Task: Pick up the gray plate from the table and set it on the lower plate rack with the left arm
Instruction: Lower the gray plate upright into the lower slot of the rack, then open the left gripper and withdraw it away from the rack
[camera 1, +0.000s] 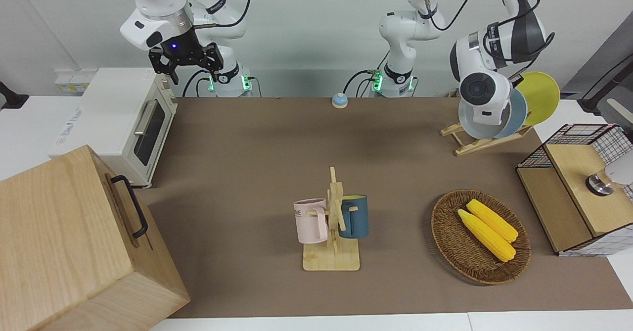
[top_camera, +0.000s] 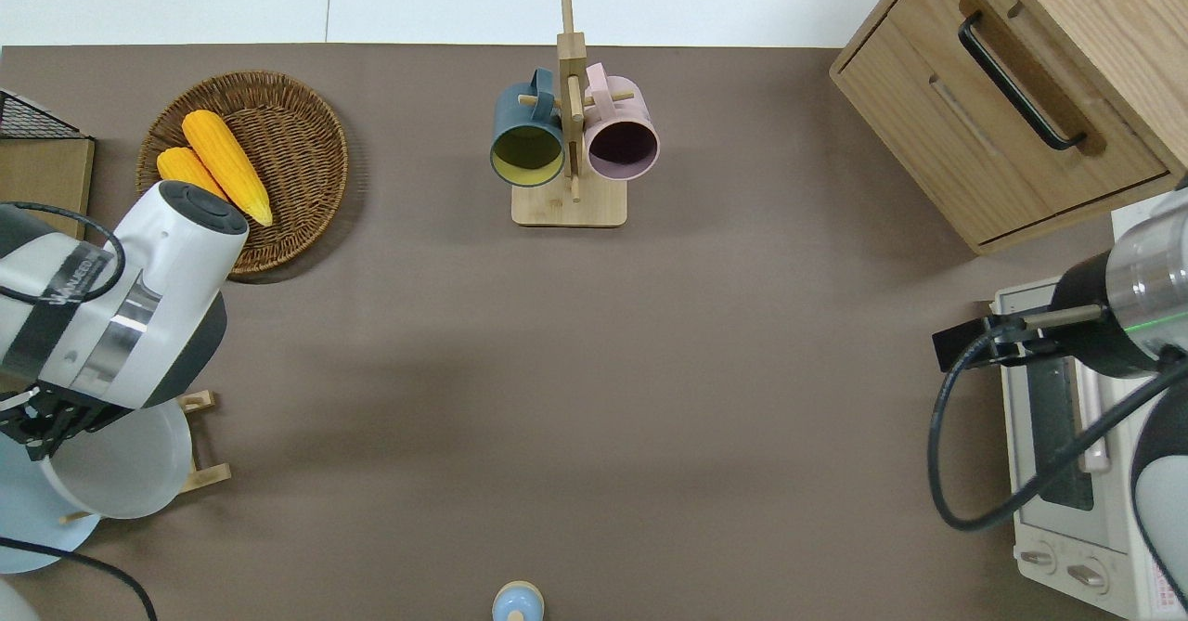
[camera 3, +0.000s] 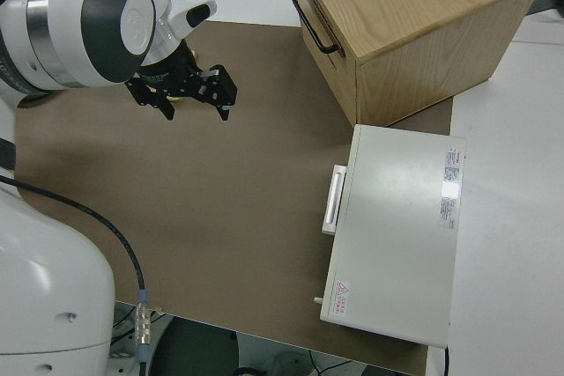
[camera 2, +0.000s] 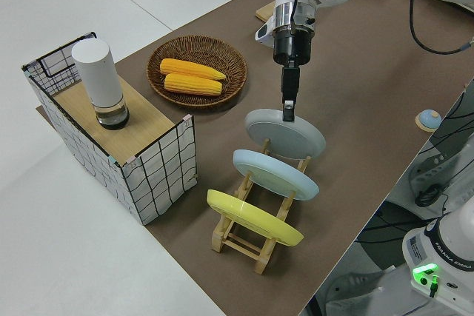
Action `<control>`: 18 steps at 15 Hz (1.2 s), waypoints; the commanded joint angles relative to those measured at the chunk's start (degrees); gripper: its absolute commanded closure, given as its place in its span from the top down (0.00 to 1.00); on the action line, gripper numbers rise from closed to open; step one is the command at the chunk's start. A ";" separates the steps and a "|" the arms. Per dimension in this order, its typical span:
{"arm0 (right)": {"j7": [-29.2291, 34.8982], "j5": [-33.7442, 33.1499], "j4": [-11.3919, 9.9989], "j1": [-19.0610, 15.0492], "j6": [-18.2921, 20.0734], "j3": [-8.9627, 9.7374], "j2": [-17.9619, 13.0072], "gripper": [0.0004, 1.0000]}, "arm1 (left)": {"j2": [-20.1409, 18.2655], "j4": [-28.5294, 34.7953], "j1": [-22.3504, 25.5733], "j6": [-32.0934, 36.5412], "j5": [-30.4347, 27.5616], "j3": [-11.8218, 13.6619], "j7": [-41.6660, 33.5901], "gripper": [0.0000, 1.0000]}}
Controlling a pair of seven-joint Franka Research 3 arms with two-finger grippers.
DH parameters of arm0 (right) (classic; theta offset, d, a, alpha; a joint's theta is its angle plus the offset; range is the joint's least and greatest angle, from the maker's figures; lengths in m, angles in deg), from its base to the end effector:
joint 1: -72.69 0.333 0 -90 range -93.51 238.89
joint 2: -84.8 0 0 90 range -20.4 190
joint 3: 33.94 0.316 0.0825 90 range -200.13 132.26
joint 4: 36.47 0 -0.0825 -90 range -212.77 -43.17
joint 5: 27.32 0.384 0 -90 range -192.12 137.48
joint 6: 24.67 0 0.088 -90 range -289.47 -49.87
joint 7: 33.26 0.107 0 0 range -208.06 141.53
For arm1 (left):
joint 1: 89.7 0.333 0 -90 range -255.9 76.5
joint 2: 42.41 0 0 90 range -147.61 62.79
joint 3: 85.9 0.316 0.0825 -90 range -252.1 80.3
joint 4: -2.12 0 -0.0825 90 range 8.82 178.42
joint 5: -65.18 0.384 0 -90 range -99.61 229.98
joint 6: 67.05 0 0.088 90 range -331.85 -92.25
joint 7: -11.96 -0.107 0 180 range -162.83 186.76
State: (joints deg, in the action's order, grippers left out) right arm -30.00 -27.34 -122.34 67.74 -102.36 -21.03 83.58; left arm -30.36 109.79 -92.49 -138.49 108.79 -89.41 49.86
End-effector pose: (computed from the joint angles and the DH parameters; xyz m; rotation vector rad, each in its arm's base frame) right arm 0.5197 0.0741 0.6515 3.1163 0.1273 -0.1888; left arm 0.5241 0.0335 0.3993 -2.0198 -0.4755 0.5238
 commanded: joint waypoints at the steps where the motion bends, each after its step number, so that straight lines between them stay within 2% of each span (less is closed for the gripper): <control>1: -0.19 0.20 0.35 -0.85 0.87 0.37 -0.27 0.99 | 0.86 1.31 -0.72 -0.45 0.34 -0.18 1.56 0.29; 2: -0.19 0.20 0.35 -0.76 0.87 0.37 -0.27 0.99 | 0.96 1.22 -0.72 -0.54 -0.10 -0.71 1.21 0.63; 3: -0.19 0.20 0.35 -0.76 0.87 0.37 -0.27 0.99 | 0.96 1.22 -0.72 -0.63 -0.80 -0.80 0.34 0.86; 4: -0.19 0.20 0.35 -0.85 0.87 0.37 -0.27 0.99 | 0.78 0.96 -0.72 -0.63 -1.94 -0.89 0.16 0.99; 6: -0.19 0.20 0.35 -0.76 0.87 0.37 -0.27 0.99 | 0.61 0.26 -0.81 -0.54 -4.14 -1.33 0.16 1.00; 8: -0.19 0.20 0.35 -0.85 0.87 0.37 -0.27 0.99 | 0.25 -1.06 -0.72 -1.33 -6.68 -3.34 0.24 1.00; 12: -0.19 0.20 0.35 -0.76 0.87 0.37 -0.27 0.99 | -2.38 -7.55 -0.64 -8.52 -19.85 -3.44 0.77 1.00; 14: -0.19 0.20 0.35 -0.85 0.87 0.37 -0.27 0.99 | -3.87 -8.88 -0.55 -12.65 -25.31 -3.26 0.86 1.00; 18: -0.19 0.20 0.35 -0.85 0.87 0.37 -0.27 0.99 | -5.19 -9.33 -0.81 -21.44 -27.00 -3.79 0.60 1.00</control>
State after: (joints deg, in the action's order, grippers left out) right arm -30.00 -27.34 -122.34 67.74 -102.36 -21.03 83.58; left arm -34.64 100.40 -93.10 -154.26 83.43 -93.13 50.41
